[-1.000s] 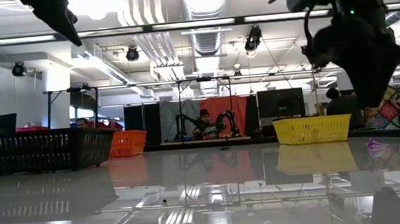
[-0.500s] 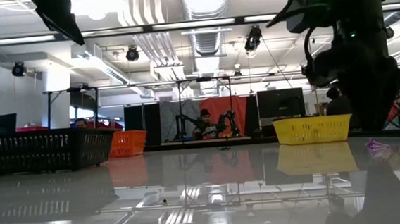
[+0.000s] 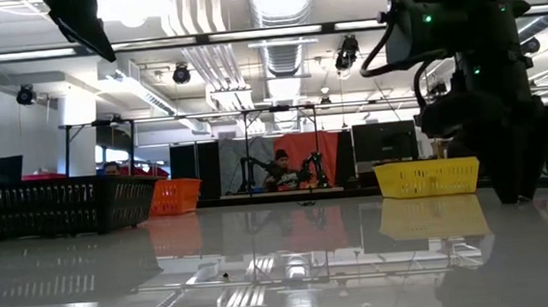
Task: Sort Halloween decoration
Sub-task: Put the violet witch hat toy into the orange bin
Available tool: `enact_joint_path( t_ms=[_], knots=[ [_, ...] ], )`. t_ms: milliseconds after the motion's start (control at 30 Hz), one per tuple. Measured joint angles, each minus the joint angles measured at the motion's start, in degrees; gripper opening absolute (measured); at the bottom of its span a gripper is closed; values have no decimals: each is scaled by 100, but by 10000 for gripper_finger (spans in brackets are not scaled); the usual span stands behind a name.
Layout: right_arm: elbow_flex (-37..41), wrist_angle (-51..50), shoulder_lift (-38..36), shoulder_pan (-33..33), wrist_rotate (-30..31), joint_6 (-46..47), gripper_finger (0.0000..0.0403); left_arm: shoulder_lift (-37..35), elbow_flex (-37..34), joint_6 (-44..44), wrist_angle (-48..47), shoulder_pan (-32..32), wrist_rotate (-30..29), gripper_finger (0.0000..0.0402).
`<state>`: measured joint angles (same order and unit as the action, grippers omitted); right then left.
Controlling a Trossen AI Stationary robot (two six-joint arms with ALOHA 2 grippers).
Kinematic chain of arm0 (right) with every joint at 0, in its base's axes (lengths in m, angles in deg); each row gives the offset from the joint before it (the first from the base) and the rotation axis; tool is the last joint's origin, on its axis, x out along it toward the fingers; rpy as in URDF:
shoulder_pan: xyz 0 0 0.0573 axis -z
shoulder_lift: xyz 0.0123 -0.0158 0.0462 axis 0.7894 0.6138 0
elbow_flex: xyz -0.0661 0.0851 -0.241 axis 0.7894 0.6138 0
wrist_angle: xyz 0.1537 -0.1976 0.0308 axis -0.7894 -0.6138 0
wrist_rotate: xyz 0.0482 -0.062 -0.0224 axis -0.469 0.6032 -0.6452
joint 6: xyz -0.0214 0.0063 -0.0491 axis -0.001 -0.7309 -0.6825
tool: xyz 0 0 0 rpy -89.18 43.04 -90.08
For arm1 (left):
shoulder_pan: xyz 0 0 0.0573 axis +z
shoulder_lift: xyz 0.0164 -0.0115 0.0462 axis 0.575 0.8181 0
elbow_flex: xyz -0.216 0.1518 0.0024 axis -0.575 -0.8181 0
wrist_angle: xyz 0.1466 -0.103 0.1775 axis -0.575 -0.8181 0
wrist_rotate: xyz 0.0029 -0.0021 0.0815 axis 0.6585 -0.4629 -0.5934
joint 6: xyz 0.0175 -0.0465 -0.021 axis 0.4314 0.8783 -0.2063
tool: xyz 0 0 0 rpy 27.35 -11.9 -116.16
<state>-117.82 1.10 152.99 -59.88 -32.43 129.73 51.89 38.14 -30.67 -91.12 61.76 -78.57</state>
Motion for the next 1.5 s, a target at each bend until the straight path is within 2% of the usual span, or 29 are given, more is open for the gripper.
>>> enact_joint_path(
  t_ms=[300, 467, 600, 733, 1167, 1500],
  knots=[
    [9, 75, 388, 408, -334, -822, 115, 0, 0, -14, 0, 1, 0, 91],
    [9, 121, 528, 558, -516, -1006, 82, -7, 0, -128, -70, 0, 0, 91],
    [11, 108, 557, 566, -525, -997, 44, -44, 0, -286, -178, 2, 0, 91],
    [5, 175, 497, 575, -439, -811, 27, -95, 0, -440, -188, 0, 0, 91],
    [-106, 52, -268, 580, -376, -249, 20, -288, 2, -766, -155, 0, -9, 91],
    [-256, 37, -438, 527, -470, -54, 10, -404, 2, -832, -181, 0, -18, 91]
  ],
)
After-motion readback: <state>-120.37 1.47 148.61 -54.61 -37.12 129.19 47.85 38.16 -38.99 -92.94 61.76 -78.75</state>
